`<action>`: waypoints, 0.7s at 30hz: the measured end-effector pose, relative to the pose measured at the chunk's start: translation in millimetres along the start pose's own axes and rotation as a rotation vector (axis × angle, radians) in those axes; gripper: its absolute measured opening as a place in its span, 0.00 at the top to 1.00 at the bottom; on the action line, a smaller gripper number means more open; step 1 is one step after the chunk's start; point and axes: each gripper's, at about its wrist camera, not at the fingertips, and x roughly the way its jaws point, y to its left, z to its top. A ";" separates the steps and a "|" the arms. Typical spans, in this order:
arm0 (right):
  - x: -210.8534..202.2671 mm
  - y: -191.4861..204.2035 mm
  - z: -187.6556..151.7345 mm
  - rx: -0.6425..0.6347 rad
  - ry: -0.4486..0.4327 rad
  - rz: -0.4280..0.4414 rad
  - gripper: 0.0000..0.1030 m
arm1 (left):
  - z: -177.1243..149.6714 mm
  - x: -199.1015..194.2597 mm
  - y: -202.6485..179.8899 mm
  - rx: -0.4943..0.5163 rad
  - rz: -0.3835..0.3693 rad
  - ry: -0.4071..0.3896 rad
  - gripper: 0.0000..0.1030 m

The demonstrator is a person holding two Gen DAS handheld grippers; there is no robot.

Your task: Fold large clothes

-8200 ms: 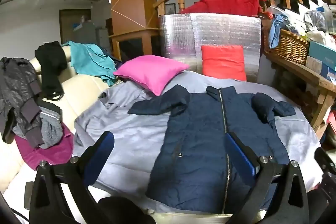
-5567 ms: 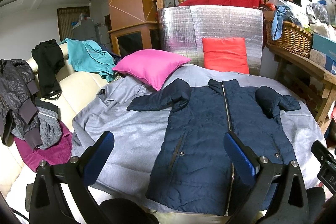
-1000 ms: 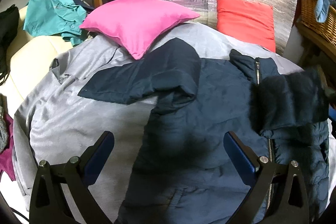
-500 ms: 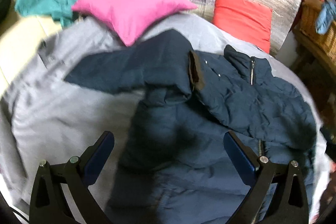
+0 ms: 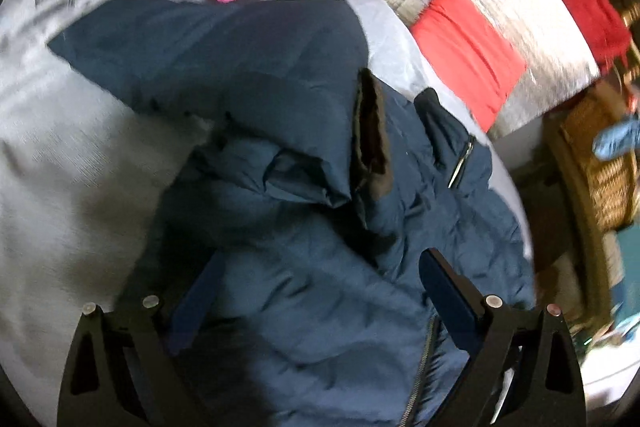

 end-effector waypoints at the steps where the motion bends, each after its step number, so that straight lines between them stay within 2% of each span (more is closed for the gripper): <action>1: 3.4 3.7 -1.5 -0.017 0.005 -0.007 0.36 | 1.1 3.4 2.1 -0.023 -0.014 0.006 0.05; 2: 7.8 8.1 -3.4 -0.043 0.010 -0.017 0.47 | 2.8 6.7 4.5 -0.046 -0.030 0.006 0.05; 4: 19.0 15.4 -7.3 -0.099 0.020 -0.077 0.59 | 6.4 12.0 6.9 -0.071 -0.047 0.001 0.05; 6: 21.3 20.8 -11.1 -0.127 -0.001 -0.131 0.63 | 9.7 17.0 7.9 -0.095 -0.078 -0.005 0.09; 7: 19.4 22.3 -11.5 -0.129 -0.011 -0.141 0.66 | 10.8 19.2 8.5 -0.106 -0.094 -0.004 0.20; 8: 18.5 24.0 -12.5 -0.136 -0.024 -0.152 0.69 | 11.4 22.2 8.4 -0.121 -0.119 0.004 0.35; 10: 13.0 30.4 -14.6 -0.179 -0.069 -0.181 0.72 | 11.8 30.4 6.4 -0.140 -0.146 0.034 0.48; 12: 9.5 40.1 -17.3 -0.228 -0.119 -0.214 0.73 | 10.9 36.5 3.2 -0.143 -0.138 0.039 0.49; 14: 6.4 42.6 -17.8 -0.243 -0.141 -0.234 0.74 | 8.7 42.0 1.0 -0.143 -0.132 0.049 0.58; 15: 8.1 41.9 -18.9 -0.247 -0.143 -0.252 0.74 | 7.1 46.5 -0.6 -0.139 -0.117 0.068 0.60; 17: 14.4 39.6 -17.5 -0.253 -0.127 -0.286 0.74 | 5.7 51.0 -1.1 -0.125 -0.080 0.098 0.71; 18: 18.2 37.3 -16.6 -0.249 -0.113 -0.297 0.74 | 4.9 51.8 -2.2 -0.118 -0.074 0.097 0.72; 21: 17.5 34.8 -14.6 -0.233 -0.102 -0.280 0.74 | 4.6 50.7 -6.8 -0.100 -0.071 0.094 0.80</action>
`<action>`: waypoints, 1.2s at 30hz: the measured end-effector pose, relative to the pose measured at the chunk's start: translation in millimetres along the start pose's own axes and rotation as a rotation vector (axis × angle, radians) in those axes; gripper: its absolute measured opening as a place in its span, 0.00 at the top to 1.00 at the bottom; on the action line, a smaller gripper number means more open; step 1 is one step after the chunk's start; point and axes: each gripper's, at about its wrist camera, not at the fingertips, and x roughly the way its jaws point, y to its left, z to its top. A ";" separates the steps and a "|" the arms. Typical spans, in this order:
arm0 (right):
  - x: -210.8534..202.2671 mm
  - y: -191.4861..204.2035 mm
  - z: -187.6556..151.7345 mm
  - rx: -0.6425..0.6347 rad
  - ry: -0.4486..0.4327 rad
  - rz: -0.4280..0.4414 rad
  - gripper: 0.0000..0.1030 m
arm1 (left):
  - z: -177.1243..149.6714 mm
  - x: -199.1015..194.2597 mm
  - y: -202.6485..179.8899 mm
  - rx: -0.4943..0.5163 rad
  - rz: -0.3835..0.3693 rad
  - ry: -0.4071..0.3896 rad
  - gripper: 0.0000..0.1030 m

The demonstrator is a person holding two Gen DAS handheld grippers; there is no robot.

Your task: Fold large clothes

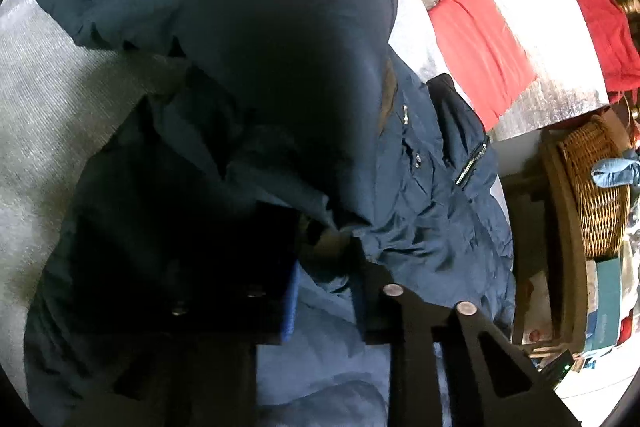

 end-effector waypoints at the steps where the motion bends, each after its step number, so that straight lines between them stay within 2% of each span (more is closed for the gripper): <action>1: -1.8 -0.2 1.3 0.004 -0.002 0.010 0.74 | 0.1 -1.0 -1.0 0.002 -0.005 -0.001 0.82; 6: -2.8 -6.3 1.3 0.049 0.015 0.043 0.71 | -3.8 -10.5 -5.2 0.041 -0.009 -0.012 0.88; 9: -3.0 -7.0 -0.8 0.057 0.026 0.053 0.67 | -8.3 -17.2 -2.6 0.091 0.025 -0.025 0.88; 10: -1.1 -5.9 -1.9 0.052 0.035 0.043 0.62 | -9.3 -17.0 0.6 0.104 0.040 -0.023 0.88; 11: -0.4 -5.6 -3.0 0.050 0.041 0.032 0.51 | -10.2 -13.1 2.0 0.116 0.062 -0.010 0.88; 12: 0.9 -5.7 -4.1 0.050 0.053 0.020 0.45 | -9.5 -14.8 7.2 0.113 0.060 0.000 0.88; 14: 2.4 -5.5 -5.6 0.057 0.070 0.018 0.44 | -7.5 -13.6 12.7 0.090 0.034 0.013 0.88; 16: -2.7 -2.8 -5.3 0.058 0.064 0.016 0.44 | -4.1 -14.4 14.6 0.074 0.021 0.036 0.82; 18: -12.4 0.0 -4.5 0.048 0.041 0.004 0.44 | -2.0 -19.5 15.3 0.073 0.024 0.069 0.81; 20: -30.3 5.4 -2.9 0.021 -0.028 -0.055 0.43 | -5.9 -31.8 18.1 0.102 0.045 0.078 0.70; 23: -58.5 14.6 -2.9 -0.032 -0.161 -0.126 0.43 | -9.6 -56.6 24.3 0.157 0.067 0.071 0.63; 25: -76.1 23.1 -6.1 -0.066 -0.234 -0.095 0.43 | -6.6 -73.7 34.4 0.144 0.032 0.054 0.60; 27: -83.5 32.0 -10.9 -0.089 -0.250 -0.008 0.43 | 3.7 -91.2 50.7 0.096 0.002 0.011 0.51; 28: -83.6 36.2 -13.2 -0.098 -0.242 0.028 0.43 | 8.7 -97.9 58.4 0.069 -0.003 -0.017 0.41; 29: -79.5 43.8 -17.3 -0.112 -0.205 0.089 0.47 | 15.1 -103.1 66.6 0.034 -0.005 -0.050 0.35; 31: -64.4 59.3 -26.7 -0.139 -0.115 0.175 0.60 | 27.8 -108.1 83.2 -0.052 -0.024 -0.107 0.34; 33: -50.0 71.6 -35.3 -0.163 -0.048 0.210 0.61 | 40.0 -107.1 97.8 -0.142 -0.074 -0.147 0.34; 36: -27.2 92.8 -50.7 -0.207 0.032 0.271 0.61 | 52.9 -94.2 114.4 -0.249 -0.190 -0.140 0.34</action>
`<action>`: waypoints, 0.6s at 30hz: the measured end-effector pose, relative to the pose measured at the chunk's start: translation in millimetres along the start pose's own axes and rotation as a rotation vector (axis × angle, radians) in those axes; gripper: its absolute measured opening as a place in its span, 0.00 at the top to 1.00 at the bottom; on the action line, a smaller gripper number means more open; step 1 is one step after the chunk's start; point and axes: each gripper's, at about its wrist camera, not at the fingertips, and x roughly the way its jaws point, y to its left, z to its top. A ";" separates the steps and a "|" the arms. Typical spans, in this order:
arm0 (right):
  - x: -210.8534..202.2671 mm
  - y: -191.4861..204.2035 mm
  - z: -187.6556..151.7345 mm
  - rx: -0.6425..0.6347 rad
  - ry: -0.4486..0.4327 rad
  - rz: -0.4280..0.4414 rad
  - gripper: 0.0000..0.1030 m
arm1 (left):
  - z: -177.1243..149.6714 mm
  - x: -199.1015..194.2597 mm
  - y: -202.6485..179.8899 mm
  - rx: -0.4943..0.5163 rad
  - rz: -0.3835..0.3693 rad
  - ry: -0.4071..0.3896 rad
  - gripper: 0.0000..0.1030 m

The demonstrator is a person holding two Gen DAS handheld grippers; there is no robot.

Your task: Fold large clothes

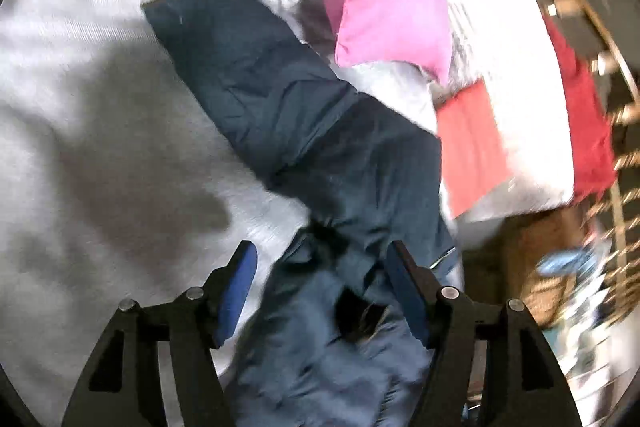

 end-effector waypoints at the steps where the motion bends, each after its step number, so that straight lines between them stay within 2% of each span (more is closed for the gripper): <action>1: 6.1 1.8 -1.7 -0.005 0.015 0.018 0.61 | 3.4 5.0 4.5 -0.039 -0.032 0.004 0.34; 6: 38.7 9.5 -20.1 0.019 0.104 0.082 0.61 | 12.0 24.2 20.6 -0.167 -0.116 0.014 0.34; 9: 52.1 9.0 -24.3 0.032 0.124 0.066 0.60 | 19.5 31.2 22.3 -0.198 -0.151 0.004 0.34; 15: 61.2 -5.6 -25.0 0.112 0.151 0.096 0.62 | 39.7 48.1 21.1 -0.240 -0.202 -0.023 0.36; 16: 59.7 -5.9 -24.9 0.112 0.152 0.095 0.62 | 42.1 51.9 21.3 -0.248 -0.202 -0.022 0.40; 17: 60.6 -5.2 -25.6 0.111 0.153 0.092 0.62 | 43.7 53.9 21.0 -0.254 -0.194 -0.027 0.52; 18: 61.2 -4.5 -25.6 0.109 0.154 0.088 0.62 | 44.6 54.6 20.7 -0.251 -0.187 -0.034 0.56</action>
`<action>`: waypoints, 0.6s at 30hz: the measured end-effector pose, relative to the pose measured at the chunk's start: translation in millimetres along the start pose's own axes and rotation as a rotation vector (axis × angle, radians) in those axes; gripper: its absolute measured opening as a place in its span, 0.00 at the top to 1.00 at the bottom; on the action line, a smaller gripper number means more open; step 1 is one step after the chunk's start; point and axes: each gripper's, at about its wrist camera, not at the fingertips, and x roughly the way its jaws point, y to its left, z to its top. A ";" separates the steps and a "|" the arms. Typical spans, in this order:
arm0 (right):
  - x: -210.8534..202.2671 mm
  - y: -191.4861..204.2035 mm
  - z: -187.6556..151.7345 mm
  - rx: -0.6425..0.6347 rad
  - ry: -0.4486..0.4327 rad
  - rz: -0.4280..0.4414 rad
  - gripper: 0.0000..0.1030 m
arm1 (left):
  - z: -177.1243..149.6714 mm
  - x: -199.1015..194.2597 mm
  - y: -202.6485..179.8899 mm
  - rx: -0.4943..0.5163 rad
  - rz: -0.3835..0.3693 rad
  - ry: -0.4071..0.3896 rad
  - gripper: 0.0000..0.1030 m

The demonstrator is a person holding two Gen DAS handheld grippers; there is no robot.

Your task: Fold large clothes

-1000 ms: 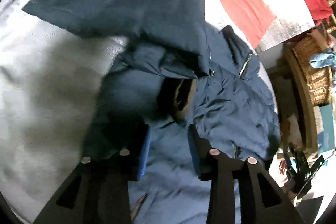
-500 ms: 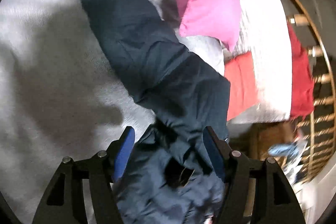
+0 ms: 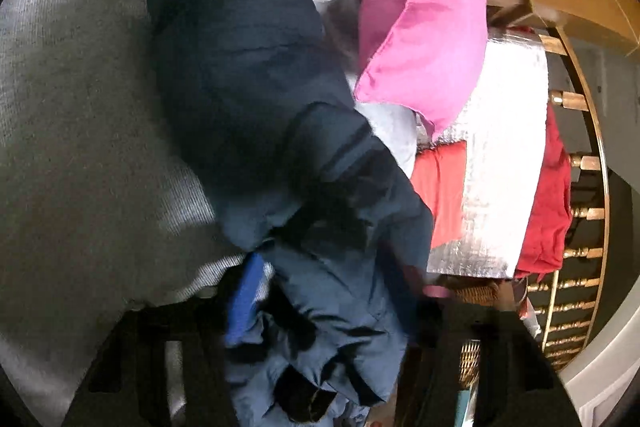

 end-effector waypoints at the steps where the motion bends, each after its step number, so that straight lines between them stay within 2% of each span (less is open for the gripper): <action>1: -0.7 -0.3 0.1 -0.001 0.001 -0.004 0.62 | 0.3 0.4 -1.6 0.010 0.004 -0.008 0.64; 2: -2.5 -1.1 0.6 -0.001 0.002 -0.006 0.62 | -0.5 -0.8 -4.1 0.023 0.010 -0.018 0.71; 5: -3.8 -1.8 0.0 -0.002 0.005 -0.007 0.62 | -3.9 -13.9 -18.1 0.073 0.010 -0.067 0.81; 8: -5.0 -3.9 -0.3 0.007 0.010 -0.001 0.62 | -10.9 -35.0 -49.8 0.188 -0.008 -0.135 0.87; 14: -7.2 -5.0 -1.1 0.018 0.017 0.001 0.62 | -46.5 -72.7 -121.3 0.455 -0.059 -0.219 0.91; 18: -12.2 -6.6 -1.9 0.036 0.013 0.013 0.62 | -80.3 -86.3 -158.0 0.615 -0.106 -0.218 0.91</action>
